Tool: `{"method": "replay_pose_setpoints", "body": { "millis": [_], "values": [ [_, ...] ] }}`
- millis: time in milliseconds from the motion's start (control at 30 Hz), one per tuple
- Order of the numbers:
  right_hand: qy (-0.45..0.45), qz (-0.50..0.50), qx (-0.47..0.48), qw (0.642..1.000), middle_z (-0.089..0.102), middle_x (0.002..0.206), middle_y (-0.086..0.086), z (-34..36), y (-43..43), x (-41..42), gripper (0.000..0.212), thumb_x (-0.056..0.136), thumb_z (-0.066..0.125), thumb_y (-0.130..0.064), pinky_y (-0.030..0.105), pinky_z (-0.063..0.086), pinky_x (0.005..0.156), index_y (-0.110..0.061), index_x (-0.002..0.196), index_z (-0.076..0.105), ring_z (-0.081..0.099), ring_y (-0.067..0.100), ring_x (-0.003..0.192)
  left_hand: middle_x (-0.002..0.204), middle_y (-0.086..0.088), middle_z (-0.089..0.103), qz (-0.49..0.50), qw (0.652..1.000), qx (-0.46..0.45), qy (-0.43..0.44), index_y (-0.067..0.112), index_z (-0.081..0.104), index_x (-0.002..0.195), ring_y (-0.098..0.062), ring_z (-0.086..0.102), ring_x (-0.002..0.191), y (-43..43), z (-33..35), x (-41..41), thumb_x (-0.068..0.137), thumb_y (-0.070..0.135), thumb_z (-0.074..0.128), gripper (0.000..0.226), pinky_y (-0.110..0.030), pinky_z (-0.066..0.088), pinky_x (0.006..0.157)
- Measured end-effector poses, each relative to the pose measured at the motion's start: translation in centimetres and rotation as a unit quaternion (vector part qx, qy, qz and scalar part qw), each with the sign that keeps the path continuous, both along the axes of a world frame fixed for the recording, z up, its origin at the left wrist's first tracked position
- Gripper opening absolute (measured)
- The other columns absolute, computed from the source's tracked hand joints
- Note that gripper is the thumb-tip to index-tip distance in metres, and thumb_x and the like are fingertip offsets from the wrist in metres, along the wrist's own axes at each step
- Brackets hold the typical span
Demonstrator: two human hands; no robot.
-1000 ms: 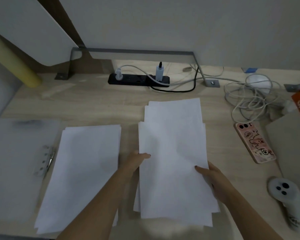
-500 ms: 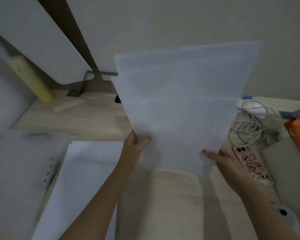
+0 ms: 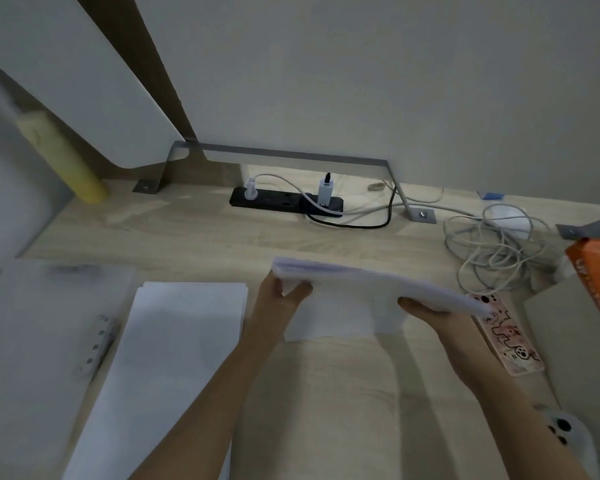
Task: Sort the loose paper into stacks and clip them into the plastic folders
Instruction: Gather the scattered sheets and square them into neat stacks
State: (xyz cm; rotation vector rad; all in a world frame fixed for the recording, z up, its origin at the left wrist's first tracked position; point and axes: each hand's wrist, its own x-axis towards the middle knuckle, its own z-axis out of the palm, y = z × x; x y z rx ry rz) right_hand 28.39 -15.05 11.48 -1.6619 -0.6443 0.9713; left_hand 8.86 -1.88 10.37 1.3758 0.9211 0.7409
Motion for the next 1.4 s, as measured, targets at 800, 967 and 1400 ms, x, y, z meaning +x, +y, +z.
{"method": "replay_pose_setpoints", "body": {
  "millis": [800, 967, 1400],
  "values": [
    [0.067, -0.076, 0.0, 0.995, 0.074, 0.095, -0.005, -2.5, 1.5, -6.3, 0.023, 0.088, 0.052, -0.003, 0.037, 0.05, 0.081, -0.017, 0.098, 0.068, 0.066, 0.021, 0.093, 0.101, 0.007, 0.065, 0.059, 0.995, -0.022, 0.081, 0.036, 0.054, 0.094, -0.008, 0.063, 0.097, -0.9, -2.1, -5.4, 0.091, 0.012, 0.054, 0.024, -0.02, 0.051, 0.082],
    [0.079, 0.029, -0.105, 0.991, 0.071, 0.105, 0.004, -4.1, 4.5, -12.3, 0.024, 0.09, 0.052, -0.005, 0.049, 0.052, 0.086, -0.015, 0.109, 0.064, 0.068, 0.027, 0.093, 0.099, 0.008, 0.065, 0.13, 0.982, -0.032, 0.133, 0.022, 0.056, 0.101, -0.008, 0.064, 0.097, 0.1, -4.0, -12.7, 0.094, 0.011, 0.049, 0.015, -0.003, 0.047, 0.069],
    [-0.06, 0.109, -0.268, 0.955, 0.059, 0.108, 0.015, -10.1, 8.7, -24.8, 0.026, 0.09, 0.052, -0.007, 0.049, 0.047, 0.092, -0.01, 0.115, 0.056, 0.059, 0.031, 0.096, 0.149, -0.013, 0.029, 0.18, 0.918, -0.147, 0.321, 0.008, 0.024, 0.144, -0.027, 0.033, 0.136, 1.9, -10.1, -25.2, 0.093, 0.011, 0.047, 0.056, -0.037, 0.029, 0.112]
  ]
}}
